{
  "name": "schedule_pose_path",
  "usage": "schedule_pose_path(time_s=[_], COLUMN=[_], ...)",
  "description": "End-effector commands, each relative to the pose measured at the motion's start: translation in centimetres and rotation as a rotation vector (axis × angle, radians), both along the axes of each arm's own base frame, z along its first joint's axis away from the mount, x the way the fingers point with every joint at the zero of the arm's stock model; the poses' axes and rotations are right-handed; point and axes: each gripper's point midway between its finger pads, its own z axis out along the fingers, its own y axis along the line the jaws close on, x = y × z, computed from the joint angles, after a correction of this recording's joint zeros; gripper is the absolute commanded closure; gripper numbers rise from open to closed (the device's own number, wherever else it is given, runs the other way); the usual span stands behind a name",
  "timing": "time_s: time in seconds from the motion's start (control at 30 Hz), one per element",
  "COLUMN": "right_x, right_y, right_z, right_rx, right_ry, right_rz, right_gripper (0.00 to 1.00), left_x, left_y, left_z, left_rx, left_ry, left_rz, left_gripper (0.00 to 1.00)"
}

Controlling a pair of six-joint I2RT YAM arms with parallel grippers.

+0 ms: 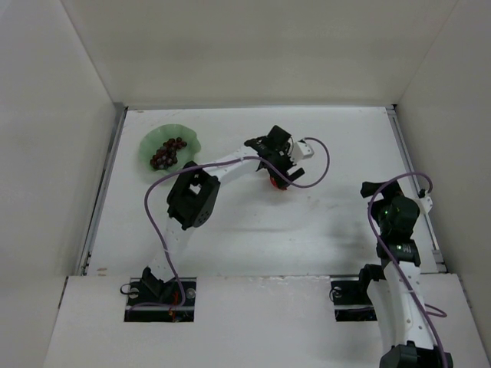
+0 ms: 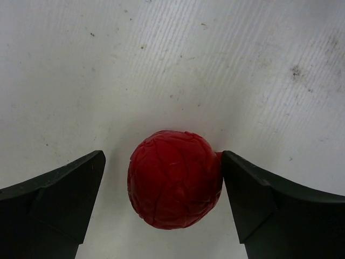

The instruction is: Place and organize the fake fruits in the fruit bowl

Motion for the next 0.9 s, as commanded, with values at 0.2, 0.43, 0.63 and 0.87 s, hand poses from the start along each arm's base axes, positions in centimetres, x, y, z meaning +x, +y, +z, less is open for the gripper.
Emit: schedule_pose_path(time_s=[0.2, 0.43, 0.63, 0.87], right_x=[0.0, 0.2, 0.7, 1.7], right_y=[-0.5, -0.5, 0.1, 1.1], right_z=[1.9, 2.2, 1.8, 0.8], right_rx=[-0.022, -0.022, -0.012, -0.018], right_ry=[-0.052, -0.057, -0.054, -0.028], right_rz=[-0.014, -0.016, 0.001, 0.023], right_gripper=[0.00, 0.00, 0.00, 0.00], left_x=[-1.8, 1.5, 6.1, 10.2], left_y=[0.9, 4.2, 16.4, 34.6], left_z=[1.1, 9.1, 18.1, 16.5], left_rx=[0.019, -0.060, -0.038, 0.103], left_ry=[0.022, -0.130, -0.392, -0.428], left_rz=[-0.059, 0.059, 0.331, 0.660], left_gripper=[0.50, 0.89, 0.91, 0.91])
